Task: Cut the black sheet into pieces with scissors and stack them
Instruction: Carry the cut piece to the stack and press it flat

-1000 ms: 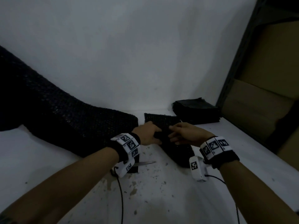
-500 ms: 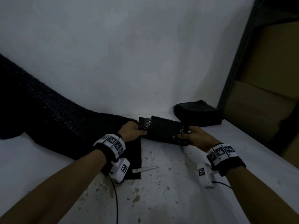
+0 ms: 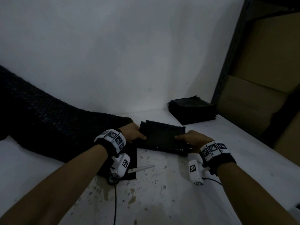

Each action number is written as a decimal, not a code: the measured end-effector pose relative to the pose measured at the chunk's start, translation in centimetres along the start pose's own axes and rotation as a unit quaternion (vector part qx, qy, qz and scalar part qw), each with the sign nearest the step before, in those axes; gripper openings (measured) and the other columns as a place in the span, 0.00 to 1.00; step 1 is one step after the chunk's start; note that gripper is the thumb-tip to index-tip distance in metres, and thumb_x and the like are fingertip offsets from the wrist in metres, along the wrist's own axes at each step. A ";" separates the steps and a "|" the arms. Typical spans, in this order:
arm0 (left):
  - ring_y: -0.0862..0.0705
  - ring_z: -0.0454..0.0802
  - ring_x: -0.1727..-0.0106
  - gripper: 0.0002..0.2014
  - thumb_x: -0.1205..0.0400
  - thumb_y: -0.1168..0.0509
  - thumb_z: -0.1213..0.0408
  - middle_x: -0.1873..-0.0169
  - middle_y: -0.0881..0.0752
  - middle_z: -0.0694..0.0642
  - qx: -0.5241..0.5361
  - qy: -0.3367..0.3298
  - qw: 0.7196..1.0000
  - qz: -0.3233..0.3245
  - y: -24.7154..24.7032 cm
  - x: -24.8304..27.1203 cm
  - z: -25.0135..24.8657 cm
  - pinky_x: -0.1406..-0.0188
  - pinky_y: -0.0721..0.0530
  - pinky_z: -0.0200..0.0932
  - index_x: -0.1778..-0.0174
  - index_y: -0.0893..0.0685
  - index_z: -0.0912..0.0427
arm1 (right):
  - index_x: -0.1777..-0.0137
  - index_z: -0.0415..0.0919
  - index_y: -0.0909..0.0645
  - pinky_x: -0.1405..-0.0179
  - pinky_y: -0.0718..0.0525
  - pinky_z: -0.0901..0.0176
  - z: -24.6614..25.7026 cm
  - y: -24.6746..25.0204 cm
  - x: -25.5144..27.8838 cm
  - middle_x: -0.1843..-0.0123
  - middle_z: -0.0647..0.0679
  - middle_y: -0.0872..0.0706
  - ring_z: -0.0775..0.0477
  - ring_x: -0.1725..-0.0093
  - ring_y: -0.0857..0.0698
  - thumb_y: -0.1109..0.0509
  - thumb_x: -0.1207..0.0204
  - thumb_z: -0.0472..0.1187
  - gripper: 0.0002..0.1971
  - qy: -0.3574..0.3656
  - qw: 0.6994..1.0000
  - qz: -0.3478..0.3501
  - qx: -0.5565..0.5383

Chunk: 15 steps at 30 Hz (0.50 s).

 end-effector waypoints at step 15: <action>0.15 0.53 0.58 0.22 0.30 0.18 0.50 0.60 0.13 0.60 -0.078 0.070 0.990 0.097 -2.0 -0.1 -0.3 0.54 0.14 0.45 0.56 0.15 0.63 | 0.34 0.31 0.23 0.46 0.11 0.40 -2.3 1.4 -0.5 0.42 0.32 0.17 0.34 0.46 0.14 0.38 0.14 0.34 0.12 -0.008 0.997 -0.030 0.066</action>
Point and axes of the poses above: each hand's wrist, its own x-axis away from the middle knuckle, its own y-axis out of the back of the hand, z = x × y, the point moved 8 cm from there along -x, towards the middle knuckle
